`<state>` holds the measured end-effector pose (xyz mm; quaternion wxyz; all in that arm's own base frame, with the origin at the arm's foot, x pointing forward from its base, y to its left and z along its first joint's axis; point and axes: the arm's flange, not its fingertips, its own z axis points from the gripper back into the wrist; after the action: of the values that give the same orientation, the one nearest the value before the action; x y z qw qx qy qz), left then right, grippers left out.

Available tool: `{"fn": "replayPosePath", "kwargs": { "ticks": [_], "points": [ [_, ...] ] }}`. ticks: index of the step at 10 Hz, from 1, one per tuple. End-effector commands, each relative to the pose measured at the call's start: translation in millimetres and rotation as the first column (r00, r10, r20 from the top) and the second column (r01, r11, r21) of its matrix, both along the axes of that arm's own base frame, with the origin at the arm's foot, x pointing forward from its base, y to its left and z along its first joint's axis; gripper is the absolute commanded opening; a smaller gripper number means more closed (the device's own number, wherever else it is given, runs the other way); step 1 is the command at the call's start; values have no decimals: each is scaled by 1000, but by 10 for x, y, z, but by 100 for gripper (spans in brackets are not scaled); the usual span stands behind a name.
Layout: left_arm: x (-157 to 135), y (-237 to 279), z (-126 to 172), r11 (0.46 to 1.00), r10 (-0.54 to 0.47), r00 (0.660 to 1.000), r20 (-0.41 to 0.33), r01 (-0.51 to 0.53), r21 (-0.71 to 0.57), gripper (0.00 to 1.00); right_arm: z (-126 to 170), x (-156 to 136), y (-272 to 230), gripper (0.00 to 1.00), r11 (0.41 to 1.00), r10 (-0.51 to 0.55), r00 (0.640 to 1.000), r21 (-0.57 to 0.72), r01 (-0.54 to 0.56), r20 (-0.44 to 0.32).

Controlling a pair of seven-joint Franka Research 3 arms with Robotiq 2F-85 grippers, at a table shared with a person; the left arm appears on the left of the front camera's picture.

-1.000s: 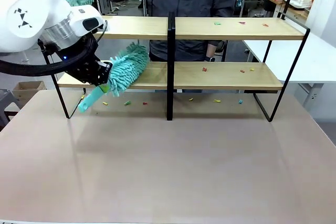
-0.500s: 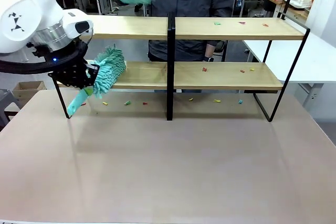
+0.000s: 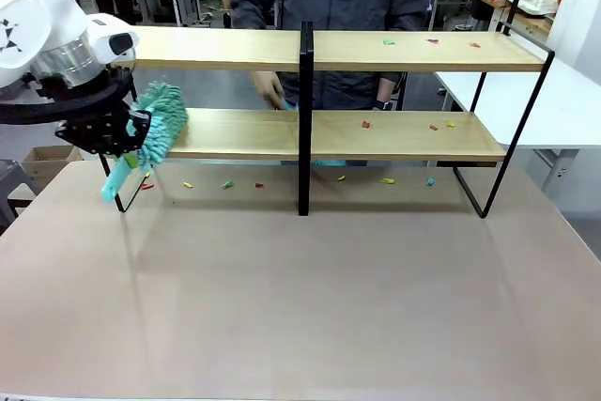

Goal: Clean the shelves.
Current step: Clean a randomly selected level of the Shelf with the Duster.

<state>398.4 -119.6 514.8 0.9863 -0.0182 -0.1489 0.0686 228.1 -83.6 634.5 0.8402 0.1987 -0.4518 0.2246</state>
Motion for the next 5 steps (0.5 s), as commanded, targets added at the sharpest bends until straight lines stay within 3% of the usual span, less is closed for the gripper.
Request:
{"fn": "replayPosePath", "kwargs": {
  "ticks": [1,2,3,4,5],
  "points": [
    [-25,7,-53,973,213,977,18,-214,91,12,-1,-12,7,100,1000,10,1000,4,-10,-1],
    [-11,74,-74,944,301,953,24,-302,136,12,-1,-12,7,100,1000,10,1000,4,-10,-1],
    [5,127,-49,938,322,946,49,-325,122,12,-1,-12,7,100,1000,10,1000,4,-10,-1],
    [-21,127,10,956,274,955,117,-284,75,12,-1,-12,7,100,1000,10,1000,4,-10,-1],
    [-66,93,51,970,228,964,139,-238,58,12,-1,-12,7,100,1000,10,1000,4,-10,-1]
  ]
}}
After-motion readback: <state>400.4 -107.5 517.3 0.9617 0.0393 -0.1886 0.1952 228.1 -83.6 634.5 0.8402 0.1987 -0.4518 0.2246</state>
